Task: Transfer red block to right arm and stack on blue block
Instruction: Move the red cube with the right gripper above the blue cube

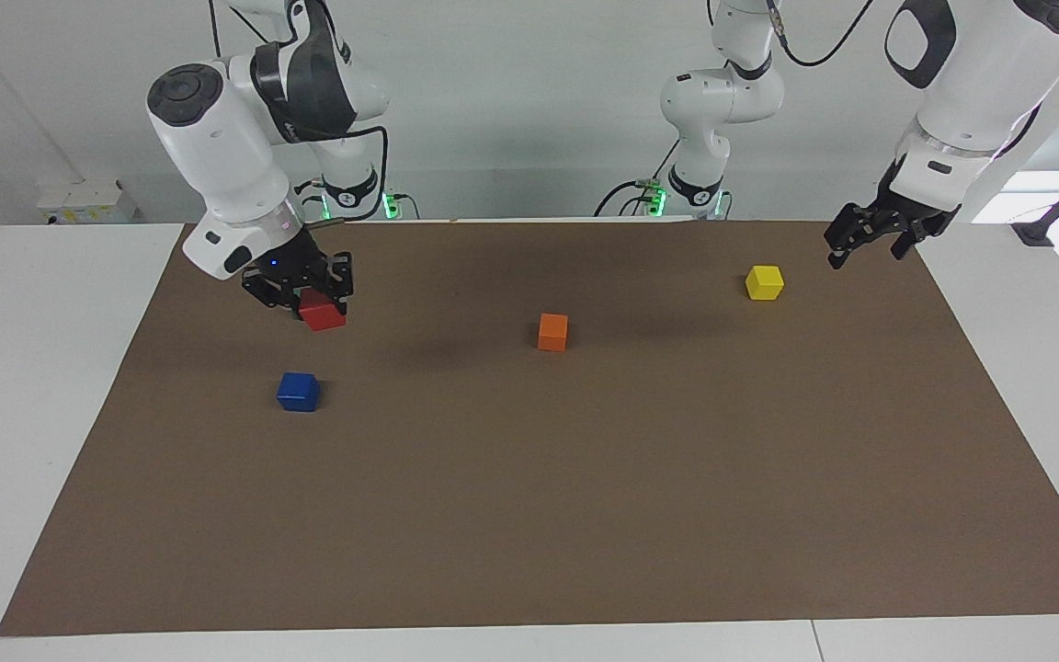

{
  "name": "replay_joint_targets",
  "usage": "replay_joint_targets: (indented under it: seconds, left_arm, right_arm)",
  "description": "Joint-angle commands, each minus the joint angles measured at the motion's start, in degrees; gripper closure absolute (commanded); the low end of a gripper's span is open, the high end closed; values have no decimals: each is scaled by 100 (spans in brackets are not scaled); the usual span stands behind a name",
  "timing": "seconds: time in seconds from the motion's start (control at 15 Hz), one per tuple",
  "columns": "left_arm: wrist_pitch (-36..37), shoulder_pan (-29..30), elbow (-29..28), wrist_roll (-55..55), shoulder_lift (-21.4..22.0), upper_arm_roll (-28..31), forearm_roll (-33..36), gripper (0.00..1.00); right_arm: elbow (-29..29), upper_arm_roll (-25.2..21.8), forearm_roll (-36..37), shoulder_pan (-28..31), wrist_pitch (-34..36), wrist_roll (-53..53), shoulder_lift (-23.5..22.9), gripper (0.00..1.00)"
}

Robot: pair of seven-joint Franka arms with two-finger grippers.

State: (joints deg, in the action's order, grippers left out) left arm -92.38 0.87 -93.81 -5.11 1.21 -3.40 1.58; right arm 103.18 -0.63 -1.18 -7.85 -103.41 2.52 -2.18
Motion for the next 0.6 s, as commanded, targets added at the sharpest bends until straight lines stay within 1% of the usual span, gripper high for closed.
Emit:
replay_joint_targets:
  seconds: [0.0,0.13,0.27,0.53]
  left_arm:
    - [-61,-95,-67,124,46,59,-44,0]
    - [-131,-87,-84,211,46,111,-27,0]
    - [-114,-43,-102,317,46,121,-27,0]
    - [-96,-60,-146,291,89,121,-27,0]
  right_arm:
    - [360,72,267,265,-91,397,-54,100]
    - [641,72,302,319,-537,495,-168,100]
    - [765,72,381,573,-873,513,-282,100]
    - [1168,72,416,618,-1523,917,-450,100]
